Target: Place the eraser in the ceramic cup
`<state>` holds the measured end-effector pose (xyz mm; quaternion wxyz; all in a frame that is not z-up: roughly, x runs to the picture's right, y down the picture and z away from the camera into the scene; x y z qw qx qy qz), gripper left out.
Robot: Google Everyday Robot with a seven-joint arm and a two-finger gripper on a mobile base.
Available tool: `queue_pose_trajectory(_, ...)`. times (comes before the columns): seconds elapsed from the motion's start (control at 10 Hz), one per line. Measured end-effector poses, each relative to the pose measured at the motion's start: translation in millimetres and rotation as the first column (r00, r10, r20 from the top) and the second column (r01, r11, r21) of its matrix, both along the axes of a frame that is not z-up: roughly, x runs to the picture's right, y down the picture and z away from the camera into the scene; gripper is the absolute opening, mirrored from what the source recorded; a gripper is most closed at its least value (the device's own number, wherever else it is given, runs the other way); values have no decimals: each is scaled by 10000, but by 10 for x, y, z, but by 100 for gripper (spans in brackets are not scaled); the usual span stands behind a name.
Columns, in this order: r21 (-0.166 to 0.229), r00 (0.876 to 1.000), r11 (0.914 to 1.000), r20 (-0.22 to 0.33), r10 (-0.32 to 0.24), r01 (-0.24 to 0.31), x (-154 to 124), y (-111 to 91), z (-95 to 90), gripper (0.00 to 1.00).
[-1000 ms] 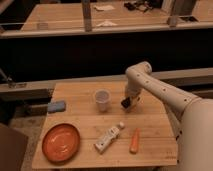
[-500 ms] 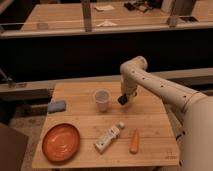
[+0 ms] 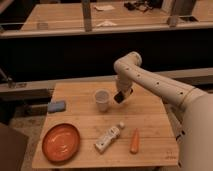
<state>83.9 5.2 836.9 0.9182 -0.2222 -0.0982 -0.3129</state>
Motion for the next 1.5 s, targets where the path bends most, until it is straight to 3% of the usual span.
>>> queue_pose_trajectory(0.3,142,9993,9995,238,-292,288,-125,-101,-94,2)
queue_pose_trajectory(1.5,182,9913,9945,812,-1039,1027,-851,-102,-150,2)
